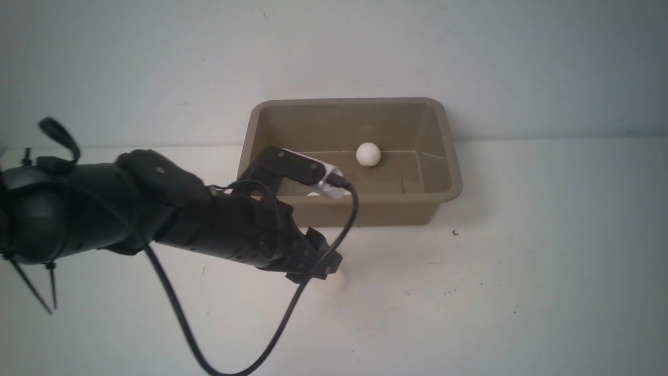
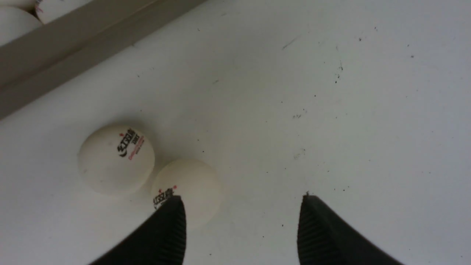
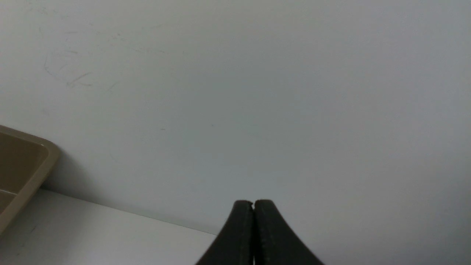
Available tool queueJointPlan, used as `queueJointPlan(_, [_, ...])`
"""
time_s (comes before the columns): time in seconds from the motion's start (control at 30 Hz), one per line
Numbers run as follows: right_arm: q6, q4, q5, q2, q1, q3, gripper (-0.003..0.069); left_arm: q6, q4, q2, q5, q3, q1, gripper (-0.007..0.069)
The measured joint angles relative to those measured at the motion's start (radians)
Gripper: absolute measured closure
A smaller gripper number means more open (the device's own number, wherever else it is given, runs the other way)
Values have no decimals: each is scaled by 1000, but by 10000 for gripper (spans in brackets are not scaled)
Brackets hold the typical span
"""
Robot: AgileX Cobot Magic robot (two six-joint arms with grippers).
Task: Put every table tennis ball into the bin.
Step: Use the left arm to clamp the table tennis ball closest to it
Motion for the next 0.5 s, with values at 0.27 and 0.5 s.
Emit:
queueJointPlan(0.27, [0, 1, -1, 0, 0, 0, 675, -329, 317, 46, -2, -49, -23, 247])
queueJointPlan(0.5, [0, 1, -1, 0, 0, 0, 675, -427, 386, 58, -13, -73, -25, 247])
